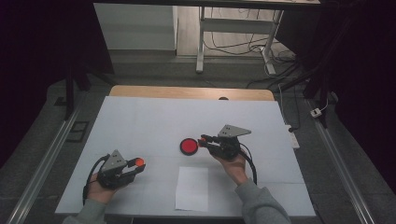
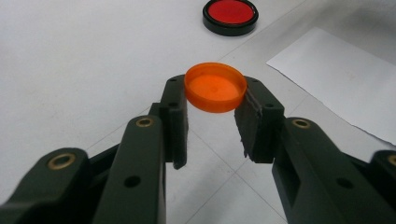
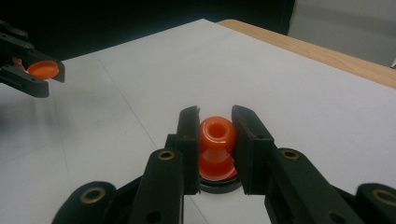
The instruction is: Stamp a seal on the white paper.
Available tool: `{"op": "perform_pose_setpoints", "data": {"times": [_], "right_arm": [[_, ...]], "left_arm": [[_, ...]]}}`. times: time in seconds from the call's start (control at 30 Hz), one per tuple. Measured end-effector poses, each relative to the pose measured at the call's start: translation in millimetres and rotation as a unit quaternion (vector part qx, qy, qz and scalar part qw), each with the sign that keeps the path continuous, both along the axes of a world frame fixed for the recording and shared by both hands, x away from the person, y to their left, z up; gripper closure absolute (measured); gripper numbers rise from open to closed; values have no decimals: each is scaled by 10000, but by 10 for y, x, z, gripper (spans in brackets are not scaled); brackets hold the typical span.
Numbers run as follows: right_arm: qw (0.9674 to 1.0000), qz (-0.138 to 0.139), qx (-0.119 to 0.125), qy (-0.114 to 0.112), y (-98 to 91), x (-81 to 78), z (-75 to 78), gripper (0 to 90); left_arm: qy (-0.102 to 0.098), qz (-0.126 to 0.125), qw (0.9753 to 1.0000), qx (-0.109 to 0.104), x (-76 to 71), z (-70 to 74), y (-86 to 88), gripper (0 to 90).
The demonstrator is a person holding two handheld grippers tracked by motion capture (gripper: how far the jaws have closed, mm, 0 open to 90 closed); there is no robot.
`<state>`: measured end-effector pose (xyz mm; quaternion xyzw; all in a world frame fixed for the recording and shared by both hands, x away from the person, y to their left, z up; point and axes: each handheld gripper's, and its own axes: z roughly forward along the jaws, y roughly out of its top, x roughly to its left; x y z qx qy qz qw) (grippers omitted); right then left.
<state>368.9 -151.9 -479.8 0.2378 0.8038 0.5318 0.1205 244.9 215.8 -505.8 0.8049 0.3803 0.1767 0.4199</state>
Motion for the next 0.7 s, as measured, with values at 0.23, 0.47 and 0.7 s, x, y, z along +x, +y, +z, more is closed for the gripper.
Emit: {"op": "perform_pose_setpoints", "data": {"times": [0.23, 0.47, 0.7], "right_arm": [[10000, 22, 14, 8, -7, -26, -4, 724], [10000, 20, 9, 73, -63, -58, -16, 724], [9999, 54, -17, 94, -84, -118, -23, 724]], "left_arm": [[9, -14, 10000, 8, 2, -2, -2, 651], [12, -21, 10000, 18, -2, -1, -11, 651], [10, -11, 10000, 11, -1, -2, -5, 651]]}}
